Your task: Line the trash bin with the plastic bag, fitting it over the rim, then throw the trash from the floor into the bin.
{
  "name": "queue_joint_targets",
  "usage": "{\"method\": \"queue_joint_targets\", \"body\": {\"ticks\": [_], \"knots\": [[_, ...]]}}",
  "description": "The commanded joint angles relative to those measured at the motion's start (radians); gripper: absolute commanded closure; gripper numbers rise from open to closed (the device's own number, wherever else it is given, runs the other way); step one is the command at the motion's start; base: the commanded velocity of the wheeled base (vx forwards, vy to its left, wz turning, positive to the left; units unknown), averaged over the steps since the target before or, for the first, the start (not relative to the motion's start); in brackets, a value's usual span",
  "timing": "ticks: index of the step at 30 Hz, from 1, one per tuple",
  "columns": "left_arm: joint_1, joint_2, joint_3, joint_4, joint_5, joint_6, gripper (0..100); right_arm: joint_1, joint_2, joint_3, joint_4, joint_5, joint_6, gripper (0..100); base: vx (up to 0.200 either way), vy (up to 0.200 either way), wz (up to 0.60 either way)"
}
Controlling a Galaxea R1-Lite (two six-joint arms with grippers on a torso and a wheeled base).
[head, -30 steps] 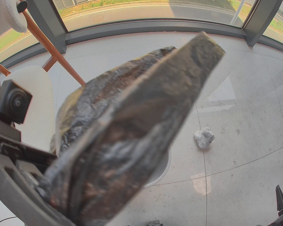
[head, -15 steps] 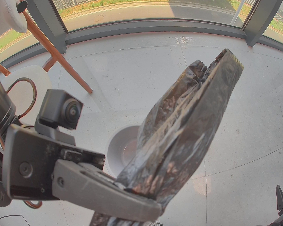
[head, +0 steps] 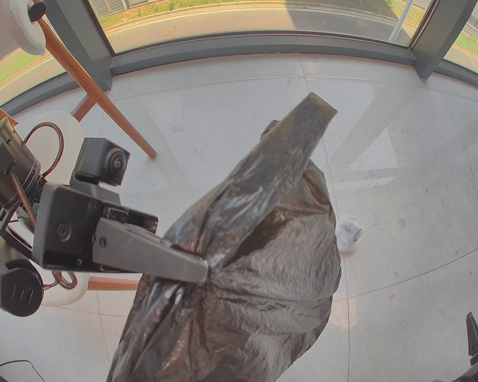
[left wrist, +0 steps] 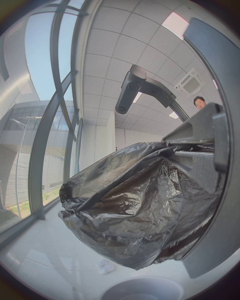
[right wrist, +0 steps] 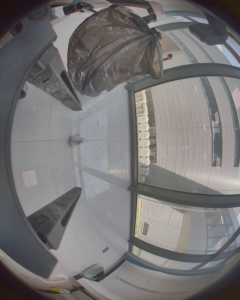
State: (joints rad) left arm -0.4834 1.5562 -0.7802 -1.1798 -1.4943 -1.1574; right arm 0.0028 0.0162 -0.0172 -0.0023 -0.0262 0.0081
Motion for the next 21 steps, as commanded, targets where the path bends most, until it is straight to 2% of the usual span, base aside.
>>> {"method": "queue_joint_targets", "body": {"ticks": [1,8,11,21], "knots": [[0.065,0.071,-0.019,-0.057,-0.018,-0.042,100,0.0,-0.016,0.017,-0.001,-0.001,0.001,0,0.0,0.0,0.0],[0.1,0.088,-0.039,-0.166,-0.047,-0.131,100,0.0,-0.016,0.017,-0.001,-0.001,0.001,0,0.0,0.0,0.0],[0.14,0.093,-0.053,-0.202,-0.058,-0.162,100,0.0,-0.016,0.017,-0.001,-0.001,0.001,0,0.0,0.0,0.0],[0.17,0.18,-0.024,-0.339,-0.061,-0.166,100,0.0,-0.016,0.017,-0.001,0.0,0.001,0,0.0,0.0,0.0]]}}
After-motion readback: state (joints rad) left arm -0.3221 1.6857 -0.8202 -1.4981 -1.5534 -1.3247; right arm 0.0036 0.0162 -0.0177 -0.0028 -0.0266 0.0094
